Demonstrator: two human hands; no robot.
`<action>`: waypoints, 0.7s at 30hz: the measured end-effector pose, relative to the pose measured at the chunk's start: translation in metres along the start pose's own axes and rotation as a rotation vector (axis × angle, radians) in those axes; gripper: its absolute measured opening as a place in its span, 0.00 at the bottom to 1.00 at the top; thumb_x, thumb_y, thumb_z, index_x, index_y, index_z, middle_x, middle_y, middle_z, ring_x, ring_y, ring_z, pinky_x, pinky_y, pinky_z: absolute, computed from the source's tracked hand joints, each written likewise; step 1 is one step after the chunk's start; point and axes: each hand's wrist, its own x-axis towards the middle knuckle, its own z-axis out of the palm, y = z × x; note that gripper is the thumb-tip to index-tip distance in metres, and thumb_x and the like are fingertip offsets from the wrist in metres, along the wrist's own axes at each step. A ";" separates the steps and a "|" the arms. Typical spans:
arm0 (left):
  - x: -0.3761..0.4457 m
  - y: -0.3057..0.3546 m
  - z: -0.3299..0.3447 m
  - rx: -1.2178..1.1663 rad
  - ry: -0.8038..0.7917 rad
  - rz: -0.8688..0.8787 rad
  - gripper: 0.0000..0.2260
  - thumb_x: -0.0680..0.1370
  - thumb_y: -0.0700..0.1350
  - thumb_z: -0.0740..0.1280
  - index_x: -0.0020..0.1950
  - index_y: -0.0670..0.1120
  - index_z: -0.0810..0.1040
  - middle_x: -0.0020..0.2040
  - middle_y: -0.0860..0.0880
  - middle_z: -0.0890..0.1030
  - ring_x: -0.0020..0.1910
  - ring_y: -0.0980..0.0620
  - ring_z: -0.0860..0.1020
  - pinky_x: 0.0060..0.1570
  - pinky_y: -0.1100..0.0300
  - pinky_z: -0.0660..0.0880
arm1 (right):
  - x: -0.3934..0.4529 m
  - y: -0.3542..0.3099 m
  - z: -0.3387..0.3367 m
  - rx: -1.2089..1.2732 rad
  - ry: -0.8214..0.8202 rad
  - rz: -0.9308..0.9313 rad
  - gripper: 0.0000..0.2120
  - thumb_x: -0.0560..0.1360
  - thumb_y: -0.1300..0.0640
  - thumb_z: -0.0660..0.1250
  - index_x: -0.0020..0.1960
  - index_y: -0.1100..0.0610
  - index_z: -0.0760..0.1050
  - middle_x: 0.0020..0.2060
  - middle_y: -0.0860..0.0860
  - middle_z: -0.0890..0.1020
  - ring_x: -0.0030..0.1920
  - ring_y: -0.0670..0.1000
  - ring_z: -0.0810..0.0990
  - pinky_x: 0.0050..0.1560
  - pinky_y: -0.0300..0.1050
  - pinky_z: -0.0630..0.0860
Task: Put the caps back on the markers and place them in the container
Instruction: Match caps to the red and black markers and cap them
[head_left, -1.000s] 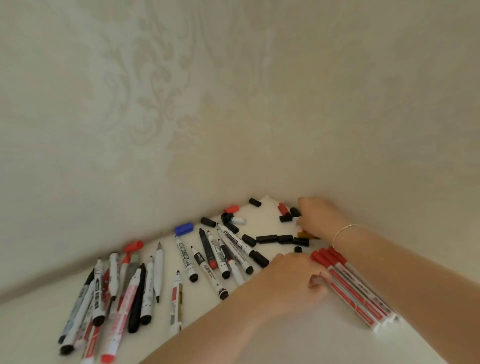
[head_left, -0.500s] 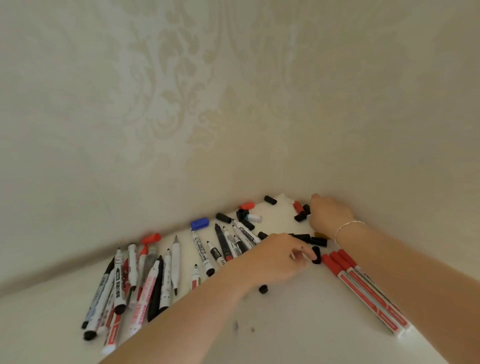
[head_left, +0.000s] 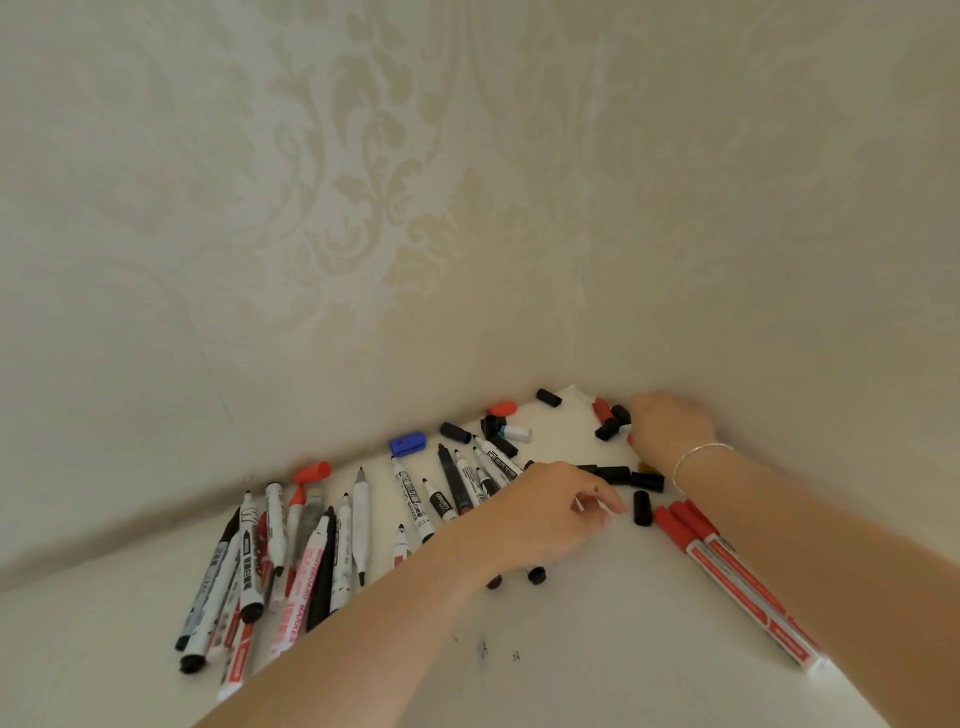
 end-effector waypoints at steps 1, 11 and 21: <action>0.000 -0.001 -0.001 0.005 0.002 0.000 0.12 0.79 0.44 0.62 0.58 0.54 0.82 0.52 0.55 0.80 0.41 0.63 0.74 0.39 0.76 0.67 | -0.001 0.001 -0.002 -0.010 -0.007 -0.019 0.12 0.79 0.61 0.59 0.61 0.57 0.74 0.57 0.53 0.78 0.56 0.54 0.79 0.45 0.42 0.71; -0.008 -0.023 -0.024 -0.043 0.170 -0.144 0.10 0.81 0.45 0.62 0.56 0.55 0.81 0.51 0.54 0.82 0.49 0.45 0.81 0.48 0.58 0.78 | 0.007 0.018 -0.022 0.185 0.102 -0.327 0.05 0.75 0.59 0.65 0.45 0.58 0.68 0.43 0.52 0.70 0.39 0.52 0.71 0.37 0.43 0.69; -0.056 -0.063 -0.077 0.036 0.329 -0.326 0.09 0.79 0.42 0.65 0.55 0.52 0.81 0.52 0.55 0.81 0.48 0.59 0.77 0.52 0.69 0.72 | -0.046 -0.075 -0.062 1.238 -0.065 -0.446 0.05 0.73 0.65 0.67 0.48 0.60 0.77 0.42 0.56 0.79 0.34 0.50 0.80 0.40 0.44 0.82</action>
